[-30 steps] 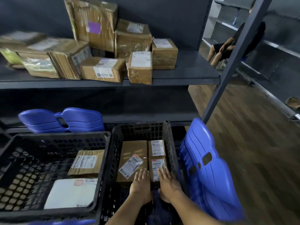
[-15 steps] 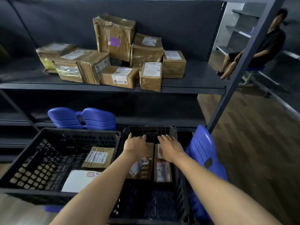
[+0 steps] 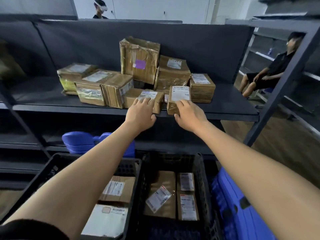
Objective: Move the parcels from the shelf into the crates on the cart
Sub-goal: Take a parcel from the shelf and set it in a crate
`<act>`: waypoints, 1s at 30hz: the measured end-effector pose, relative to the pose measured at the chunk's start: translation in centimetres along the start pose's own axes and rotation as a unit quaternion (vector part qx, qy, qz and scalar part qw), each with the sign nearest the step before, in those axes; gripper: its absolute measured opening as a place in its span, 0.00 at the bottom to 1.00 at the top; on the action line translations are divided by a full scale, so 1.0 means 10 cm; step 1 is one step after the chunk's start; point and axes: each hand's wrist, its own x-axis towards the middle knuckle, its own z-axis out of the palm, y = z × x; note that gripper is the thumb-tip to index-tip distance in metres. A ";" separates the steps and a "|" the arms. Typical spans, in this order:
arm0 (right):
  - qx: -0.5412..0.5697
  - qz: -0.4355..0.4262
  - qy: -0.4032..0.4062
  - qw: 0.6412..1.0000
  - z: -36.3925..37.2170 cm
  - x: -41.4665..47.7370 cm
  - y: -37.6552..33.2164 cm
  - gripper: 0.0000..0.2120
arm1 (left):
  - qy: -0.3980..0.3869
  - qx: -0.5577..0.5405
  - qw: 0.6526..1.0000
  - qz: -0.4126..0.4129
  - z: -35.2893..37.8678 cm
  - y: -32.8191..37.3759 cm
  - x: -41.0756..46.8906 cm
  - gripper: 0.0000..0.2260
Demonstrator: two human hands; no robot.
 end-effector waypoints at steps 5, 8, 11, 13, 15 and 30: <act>-0.030 0.059 -0.016 0.998 0.07 0.30 -0.01 0.26 | 0.003 -0.014 0.998 0.066 0.02 -0.18 0.28 0.25; -0.014 0.109 -0.022 0.994 0.13 0.41 0.03 0.29 | -0.001 -0.032 0.995 0.093 0.10 -0.19 0.45 0.23; -0.003 0.137 -0.035 0.990 0.18 0.46 0.12 0.31 | -0.030 -0.048 0.993 0.102 0.20 -0.16 0.64 0.23; 0.029 0.175 -0.036 0.983 0.23 0.48 0.19 0.31 | -0.052 -0.072 0.992 0.088 0.27 -0.10 0.74 0.25; 0.055 0.208 -0.041 0.976 0.27 0.51 0.28 0.31 | -0.059 -0.099 0.990 0.076 0.34 -0.04 0.84 0.26; 0.176 0.163 -0.009 0.971 0.51 0.49 0.47 0.34 | -0.062 -0.169 0.983 0.035 0.69 0.27 1.12 0.35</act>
